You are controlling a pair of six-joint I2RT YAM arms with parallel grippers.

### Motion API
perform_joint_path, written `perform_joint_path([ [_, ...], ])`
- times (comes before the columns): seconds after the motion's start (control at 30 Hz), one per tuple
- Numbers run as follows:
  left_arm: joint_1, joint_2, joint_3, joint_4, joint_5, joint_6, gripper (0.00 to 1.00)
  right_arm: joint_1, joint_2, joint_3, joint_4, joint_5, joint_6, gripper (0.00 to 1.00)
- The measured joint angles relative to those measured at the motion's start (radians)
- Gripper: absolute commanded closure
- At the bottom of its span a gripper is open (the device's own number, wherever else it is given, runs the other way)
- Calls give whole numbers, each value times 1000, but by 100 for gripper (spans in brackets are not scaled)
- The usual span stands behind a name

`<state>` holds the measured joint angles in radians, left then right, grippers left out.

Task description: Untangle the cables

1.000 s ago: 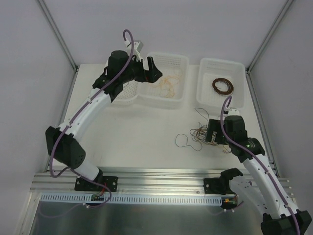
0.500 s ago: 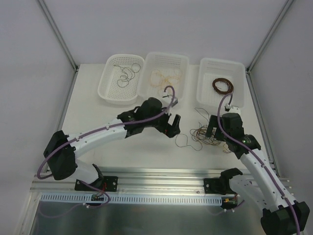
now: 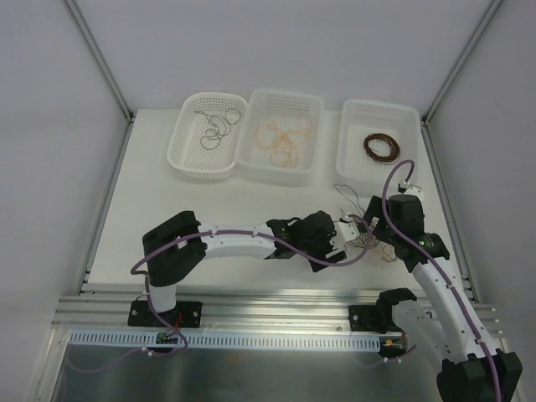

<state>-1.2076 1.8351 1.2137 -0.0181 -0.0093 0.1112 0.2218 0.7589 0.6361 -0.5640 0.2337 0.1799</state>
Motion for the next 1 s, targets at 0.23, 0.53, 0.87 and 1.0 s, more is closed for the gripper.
perform_joint_path([
  [0.23,0,103,0,163,-13,64,37,-69,-10,-44,0,-56,22,0],
  [0.53,0,163,-45,271,-38,58,100,-82,68,-54,62,-136,28,1],
  [0.87,0,-150,-259,248,-105,-9,100,-12,303,-59,226,-182,64,14],
  [1.0,4,-349,-306,204,-168,-48,100,3,367,-64,280,-188,73,29],
])
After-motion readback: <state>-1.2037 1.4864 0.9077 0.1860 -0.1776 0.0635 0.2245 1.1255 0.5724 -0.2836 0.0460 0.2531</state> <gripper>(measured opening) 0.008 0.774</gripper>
